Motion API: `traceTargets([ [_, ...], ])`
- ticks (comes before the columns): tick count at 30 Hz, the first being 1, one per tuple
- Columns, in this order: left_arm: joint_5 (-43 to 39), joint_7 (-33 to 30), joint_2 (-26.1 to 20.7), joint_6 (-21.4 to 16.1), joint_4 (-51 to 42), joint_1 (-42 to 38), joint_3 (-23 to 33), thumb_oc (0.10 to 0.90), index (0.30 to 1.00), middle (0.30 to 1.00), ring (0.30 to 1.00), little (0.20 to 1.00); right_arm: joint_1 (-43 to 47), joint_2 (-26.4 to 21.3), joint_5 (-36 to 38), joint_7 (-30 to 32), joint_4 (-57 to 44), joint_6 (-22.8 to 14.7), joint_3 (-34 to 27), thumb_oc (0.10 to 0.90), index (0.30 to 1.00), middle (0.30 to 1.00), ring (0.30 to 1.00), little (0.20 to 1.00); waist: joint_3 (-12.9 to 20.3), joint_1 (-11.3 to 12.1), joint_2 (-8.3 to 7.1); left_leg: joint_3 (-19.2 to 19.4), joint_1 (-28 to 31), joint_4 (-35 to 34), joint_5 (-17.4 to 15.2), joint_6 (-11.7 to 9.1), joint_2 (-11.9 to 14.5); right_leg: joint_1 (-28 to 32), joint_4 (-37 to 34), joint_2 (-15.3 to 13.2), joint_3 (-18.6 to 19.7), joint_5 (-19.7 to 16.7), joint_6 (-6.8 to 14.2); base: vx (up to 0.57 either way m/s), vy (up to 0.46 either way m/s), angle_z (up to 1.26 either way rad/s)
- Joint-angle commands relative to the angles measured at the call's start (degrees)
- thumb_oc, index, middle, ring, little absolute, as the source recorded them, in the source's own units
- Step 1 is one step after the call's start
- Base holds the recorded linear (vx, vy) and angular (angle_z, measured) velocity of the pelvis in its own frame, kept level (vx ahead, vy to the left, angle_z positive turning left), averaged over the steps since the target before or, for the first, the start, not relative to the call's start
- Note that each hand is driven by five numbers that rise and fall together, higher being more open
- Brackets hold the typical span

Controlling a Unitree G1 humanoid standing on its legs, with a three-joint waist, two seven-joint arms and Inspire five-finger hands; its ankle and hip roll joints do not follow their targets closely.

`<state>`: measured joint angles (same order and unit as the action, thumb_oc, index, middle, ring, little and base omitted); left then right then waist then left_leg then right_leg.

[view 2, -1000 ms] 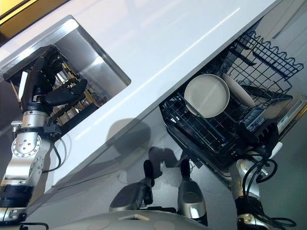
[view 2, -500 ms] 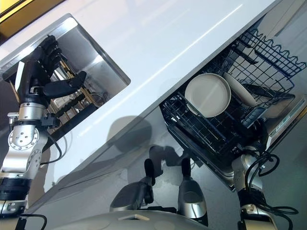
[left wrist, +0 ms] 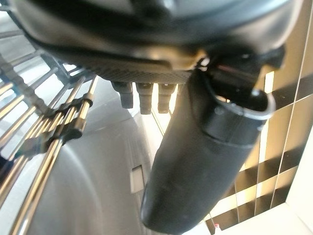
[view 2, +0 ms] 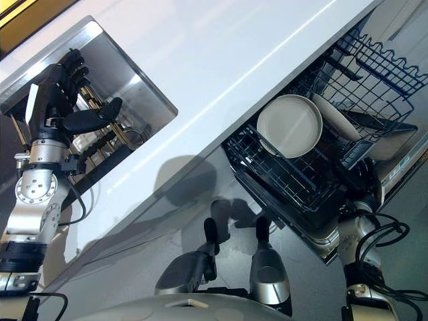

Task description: Pick up plates and place into dishwasher.

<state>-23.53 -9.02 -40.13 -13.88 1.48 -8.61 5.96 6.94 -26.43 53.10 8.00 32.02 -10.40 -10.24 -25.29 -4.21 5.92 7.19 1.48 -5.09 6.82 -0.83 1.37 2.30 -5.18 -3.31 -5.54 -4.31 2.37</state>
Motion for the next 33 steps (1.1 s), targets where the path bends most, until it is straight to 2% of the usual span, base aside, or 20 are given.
traceTargets([
  [1, -0.2, -1.3, -3.8, -5.2, -1.2, -6.7, 2.0, 0.800, 0.900, 0.900, 0.900, 0.900, 12.1, -0.6, 3.5, -13.5, -16.9, -3.5, 6.6, 0.800, 0.900, 0.900, 0.900, 0.900, 0.7, 3.2, -0.57, -1.3, -2.0, 6.5, -6.0, 2.4, -4.6, -4.1, 10.3, 1.5, -3.9, 5.0, -0.8, 0.04, -0.004, 0.02],
  [4, 0.1, -1.5, -3.4, -5.3, -0.2, -7.4, 1.0, 0.800, 0.900, 0.900, 0.900, 0.900, 15.8, 1.0, 4.3, -14.5, -21.2, -4.6, 8.7, 0.800, 0.900, 0.900, 0.900, 0.900, 1.1, 3.6, -0.94, -1.5, -2.0, 7.1, -6.3, 2.5, -4.6, -3.9, 10.3, 1.5, -4.1, 5.0, -0.8, 0.07, 0.003, 0.01],
  [8, -0.2, -1.7, -3.3, -4.4, 1.0, -9.4, -0.7, 0.800, 0.900, 0.900, 0.900, 0.900, 22.4, 2.5, 1.8, -12.1, -25.2, -3.9, 12.0, 0.800, 0.900, 0.900, 0.900, 0.900, 1.4, 4.4, -1.36, -2.0, -1.8, 8.1, -6.8, 2.5, -4.8, -3.0, 10.2, 1.3, -4.2, 5.1, -1.0, 0.09, 0.018, 0.00],
  [17, -1.3, -0.6, -3.8, -2.6, 3.0, -12.3, -3.4, 0.800, 0.900, 0.900, 0.900, 0.900, 31.0, 1.0, -0.5, -10.2, -22.3, -1.6, 16.5, 0.800, 0.900, 0.900, 0.900, 0.900, 2.4, 6.8, -2.38, -3.7, -1.3, 10.2, -7.4, 2.6, -5.3, -0.7, 10.2, 1.0, -5.0, 5.3, -1.7, 0.10, 0.009, 0.11],
  [24, -1.4, -0.8, -3.9, -3.3, 4.5, -13.7, -4.8, 0.800, 0.900, 0.900, 0.900, 0.900, 33.0, 0.7, -6.2, 0.5, -17.5, -6.1, 16.9, 0.800, 0.900, 0.900, 0.900, 0.900, 2.2, 7.5, -2.51, -4.7, -0.8, 9.3, -7.1, 2.7, -5.4, -0.4, 10.1, 1.2, -5.2, 5.2, -1.9, 0.04, 0.015, 0.13],
  [27, -1.0, -1.4, -3.5, -3.7, 4.0, -12.9, -4.4, 0.800, 0.900, 0.900, 0.900, 0.900, 31.3, 0.5, -10.4, 6.2, -17.7, -7.7, 15.6, 0.800, 0.900, 0.900, 0.900, 0.900, 1.9, 7.1, -2.43, -4.6, -0.5, 9.1, -7.1, 2.9, -5.3, -0.7, 10.6, 1.1, -5.0, 5.3, -2.0, 0.00, 0.022, 0.03],
  [33, 0.2, -1.6, -2.3, -4.2, 2.1, -9.5, -2.4, 0.800, 0.900, 0.900, 0.900, 0.900, 24.7, 0.2, -18.5, 12.5, -21.7, -9.7, 12.7, 0.800, 0.900, 0.900, 0.900, 0.900, 2.3, 5.5, -2.62, -3.9, 0.4, 8.5, -7.4, 3.4, -5.4, -1.0, 10.9, 1.3, -4.0, 5.3, -1.8, 0.01, 0.022, 0.00],
])
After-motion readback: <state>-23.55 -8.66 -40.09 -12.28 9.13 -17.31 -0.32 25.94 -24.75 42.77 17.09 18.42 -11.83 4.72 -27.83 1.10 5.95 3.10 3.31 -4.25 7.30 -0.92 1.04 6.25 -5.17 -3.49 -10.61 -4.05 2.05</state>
